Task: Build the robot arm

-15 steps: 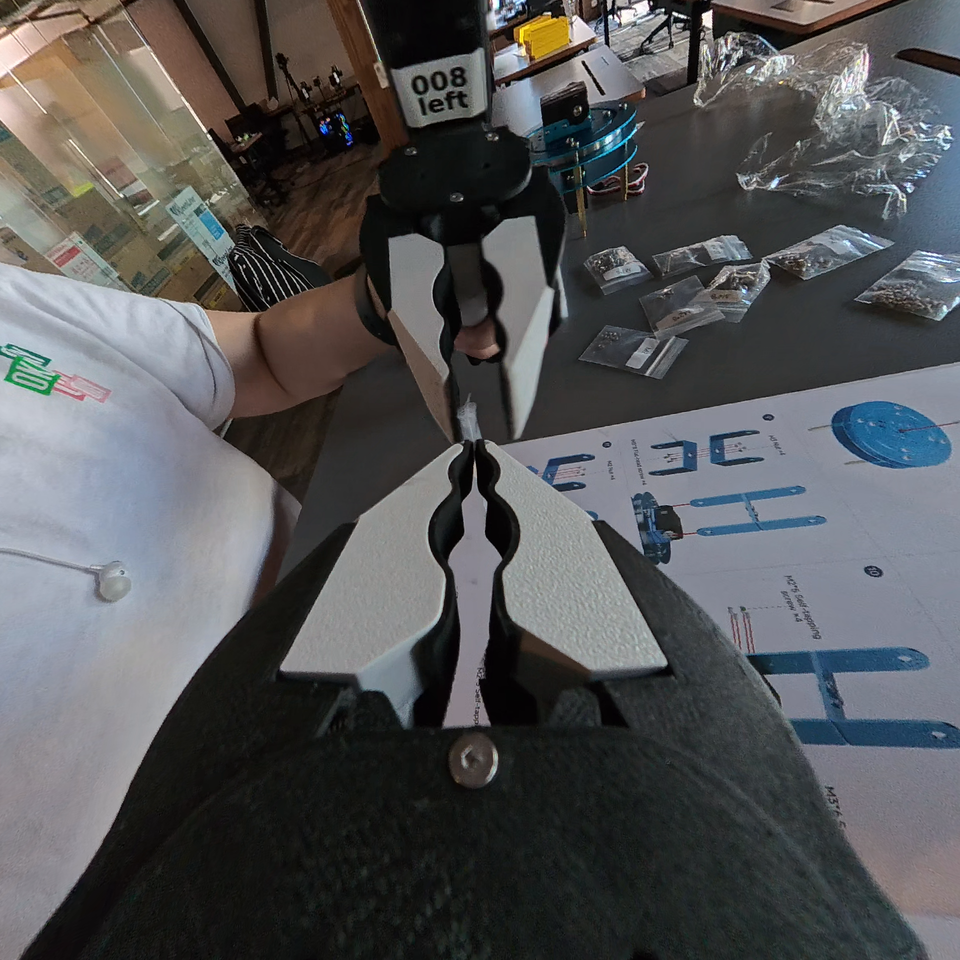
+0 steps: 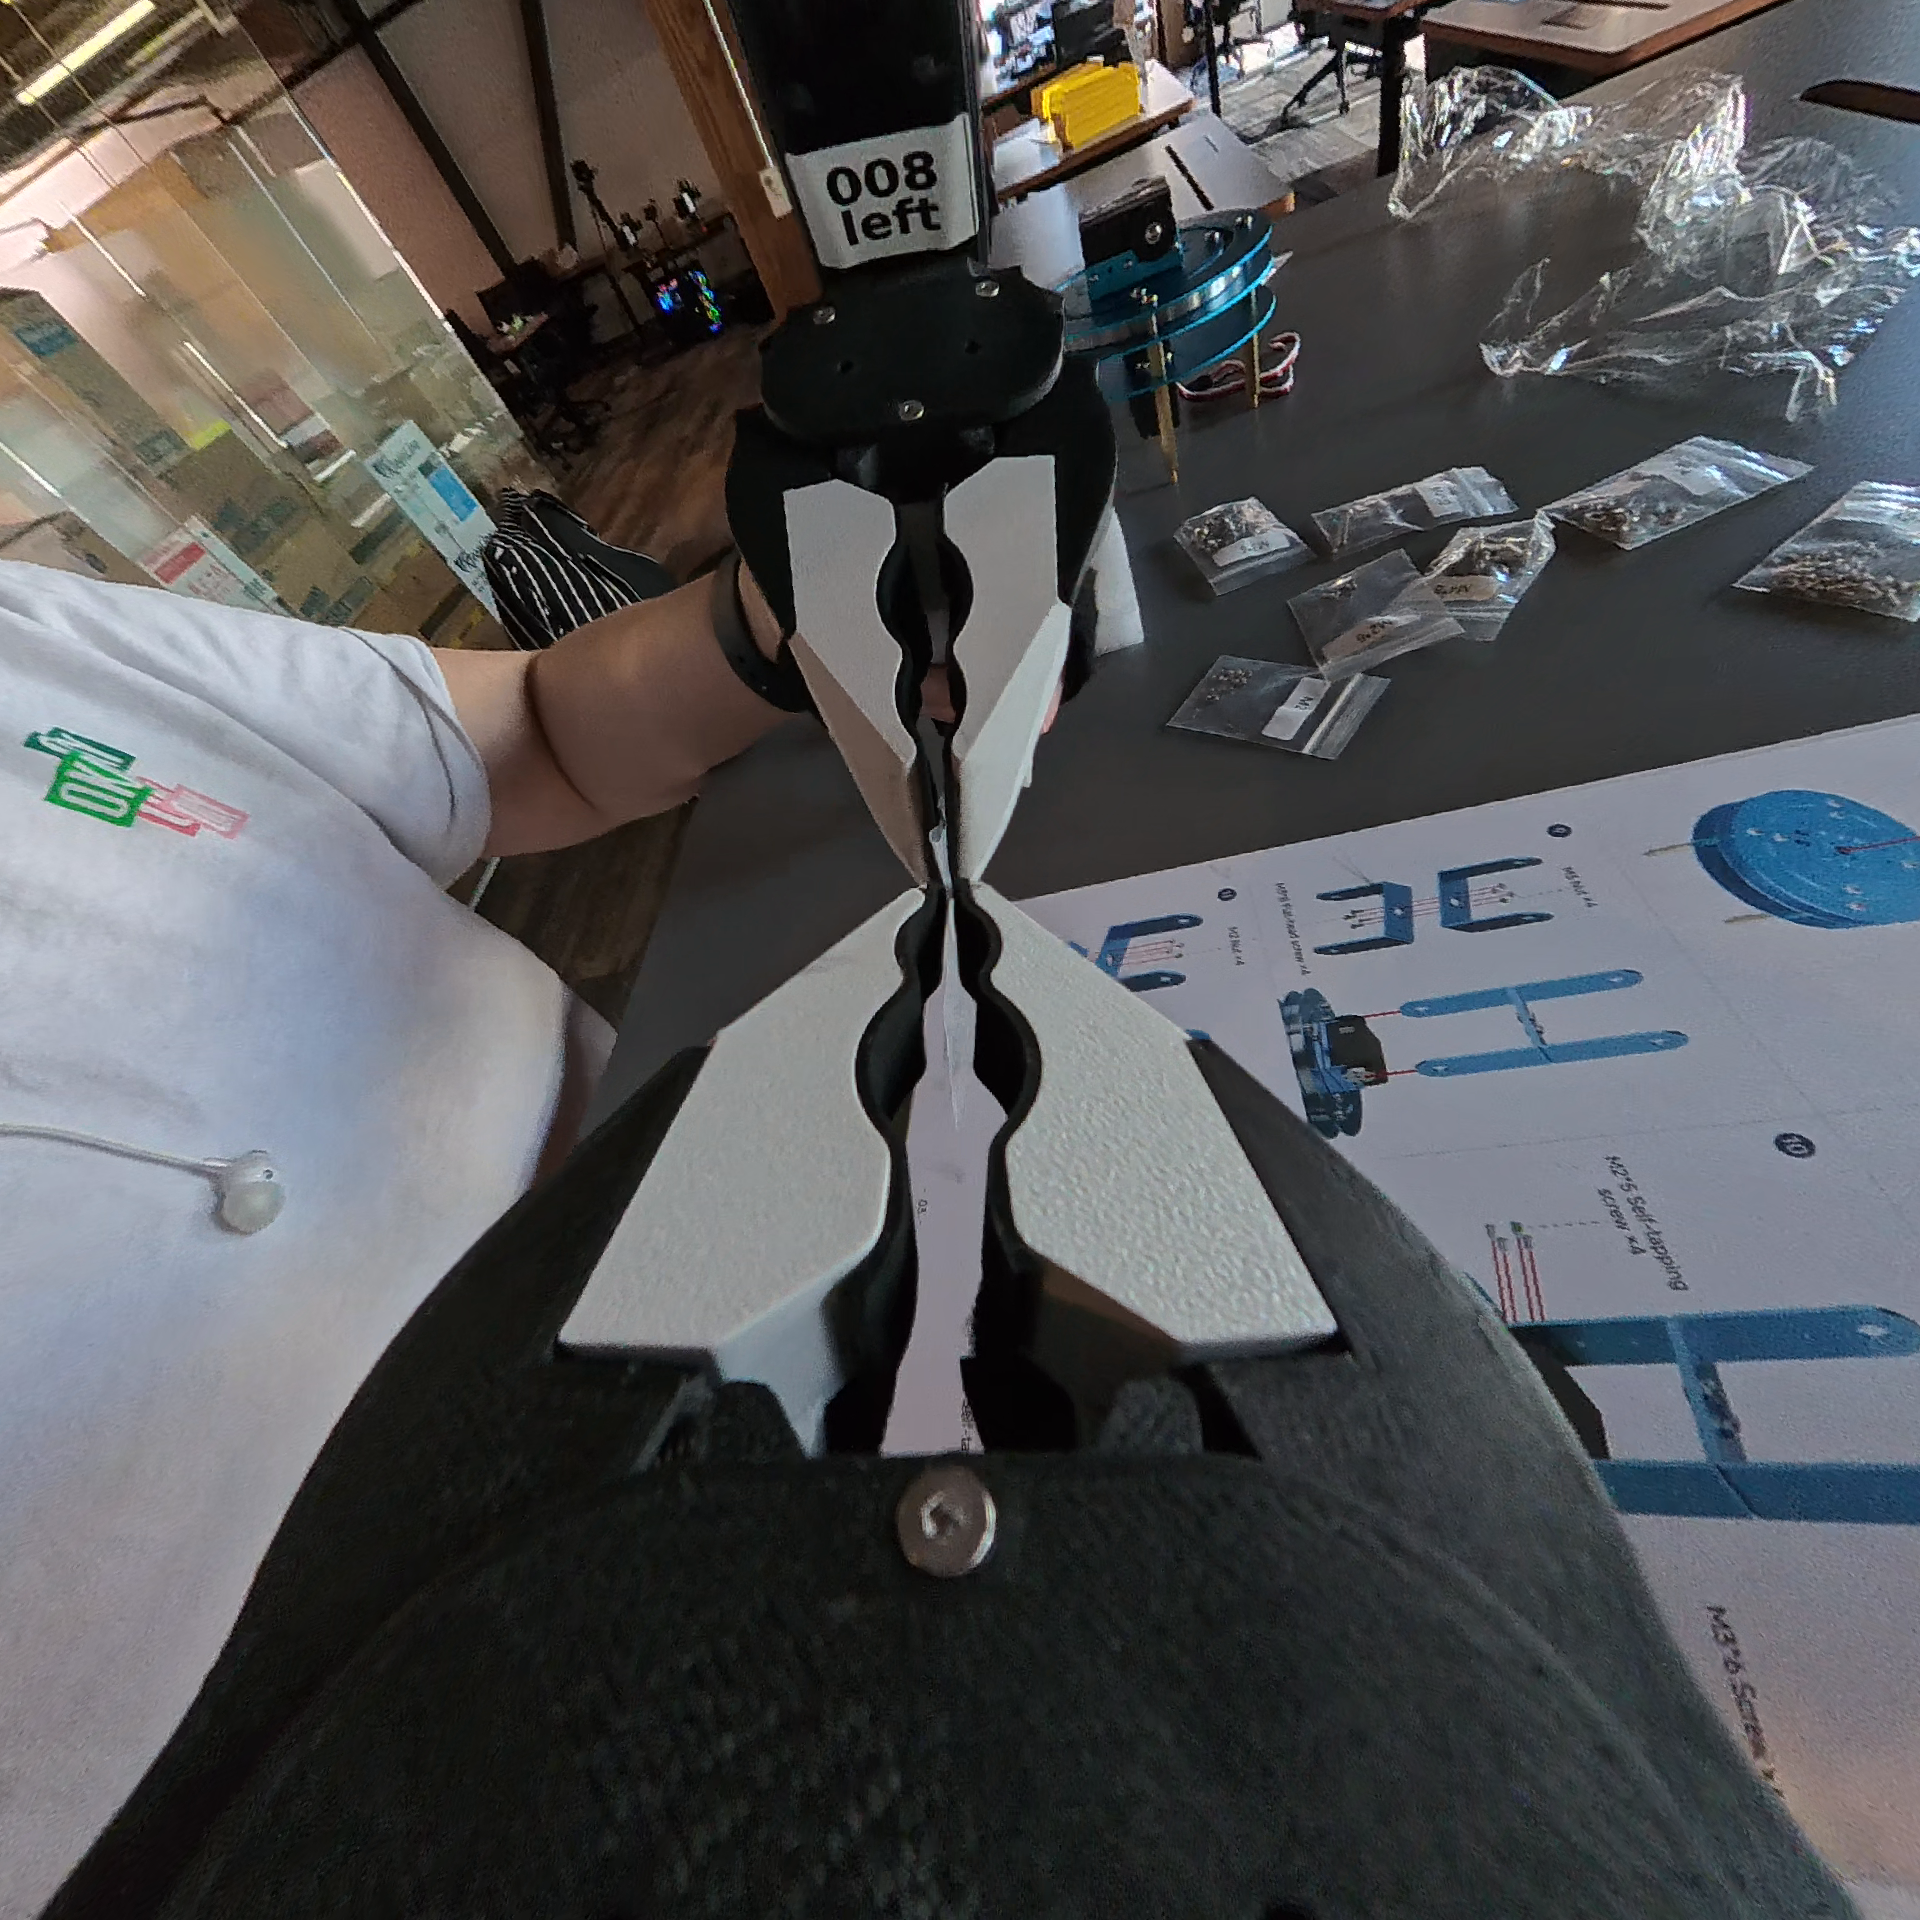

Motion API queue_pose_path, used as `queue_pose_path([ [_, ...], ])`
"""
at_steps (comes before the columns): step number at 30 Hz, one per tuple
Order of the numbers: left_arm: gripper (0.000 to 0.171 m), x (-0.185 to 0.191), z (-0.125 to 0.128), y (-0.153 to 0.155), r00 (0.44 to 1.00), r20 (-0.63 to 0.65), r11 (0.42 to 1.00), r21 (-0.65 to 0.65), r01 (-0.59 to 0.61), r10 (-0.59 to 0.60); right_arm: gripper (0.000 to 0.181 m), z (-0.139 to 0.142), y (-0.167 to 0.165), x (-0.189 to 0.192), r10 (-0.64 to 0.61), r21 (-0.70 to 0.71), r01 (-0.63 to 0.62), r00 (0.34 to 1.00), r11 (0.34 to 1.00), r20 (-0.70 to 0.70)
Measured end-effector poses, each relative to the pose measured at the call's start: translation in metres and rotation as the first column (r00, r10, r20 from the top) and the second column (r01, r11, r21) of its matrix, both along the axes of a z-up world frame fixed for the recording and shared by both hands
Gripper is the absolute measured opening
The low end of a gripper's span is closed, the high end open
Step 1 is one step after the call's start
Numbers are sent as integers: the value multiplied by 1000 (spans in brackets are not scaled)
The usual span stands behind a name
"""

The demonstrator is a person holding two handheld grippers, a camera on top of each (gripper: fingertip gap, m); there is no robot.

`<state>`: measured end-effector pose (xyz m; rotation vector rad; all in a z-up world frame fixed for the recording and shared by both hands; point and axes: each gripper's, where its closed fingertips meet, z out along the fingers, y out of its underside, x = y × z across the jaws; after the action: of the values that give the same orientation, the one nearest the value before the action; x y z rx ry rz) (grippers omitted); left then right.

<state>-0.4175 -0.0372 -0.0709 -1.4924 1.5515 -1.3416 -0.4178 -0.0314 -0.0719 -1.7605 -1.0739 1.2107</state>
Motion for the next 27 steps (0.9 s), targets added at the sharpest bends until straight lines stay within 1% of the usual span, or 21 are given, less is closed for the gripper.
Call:
queue_pose_path([
  [4,0,0,-2,-1,1000,-15,1000,0,7,-7,5,-5,0,-2,5,4,-5,1000,1000,22],
  [7,0,-1,-3,-1,1000,-18,1000,-8,10,-10,0,-5,-2,-4,19,7,-19,1000,1000,12],
  [11,0,0,-3,-2,1000,-19,1000,-3,12,-12,0,-4,-3,-4,31,-19,-31,1000,999,-4],
  [14,0,0,-4,-3,1000,-24,1000,-4,12,-13,0,-6,-3,-3,32,1,-32,999,999,35],
  [16,0,0,-1,-2,1000,-10,1000,-21,12,-12,0,-3,-3,-2,29,-8,-29,999,1000,36],
  [18,0,0,0,-1,1000,0,999,-36,8,-8,0,-1,-1,-2,27,-47,-26,1000,999,16],
  [21,0,1,-5,1,1000,-22,998,-58,1,-2,0,-6,1,-1,26,-91,-24,999,996,20],
  [24,0,1,-7,2,1000,-27,995,-101,-2,-1,0,-8,2,0,18,-95,-15,1000,995,22],
  [27,0,-1,-9,6,999,-42,994,-110,-18,13,0,-8,6,4,-7,-88,9,1000,996,25],
])
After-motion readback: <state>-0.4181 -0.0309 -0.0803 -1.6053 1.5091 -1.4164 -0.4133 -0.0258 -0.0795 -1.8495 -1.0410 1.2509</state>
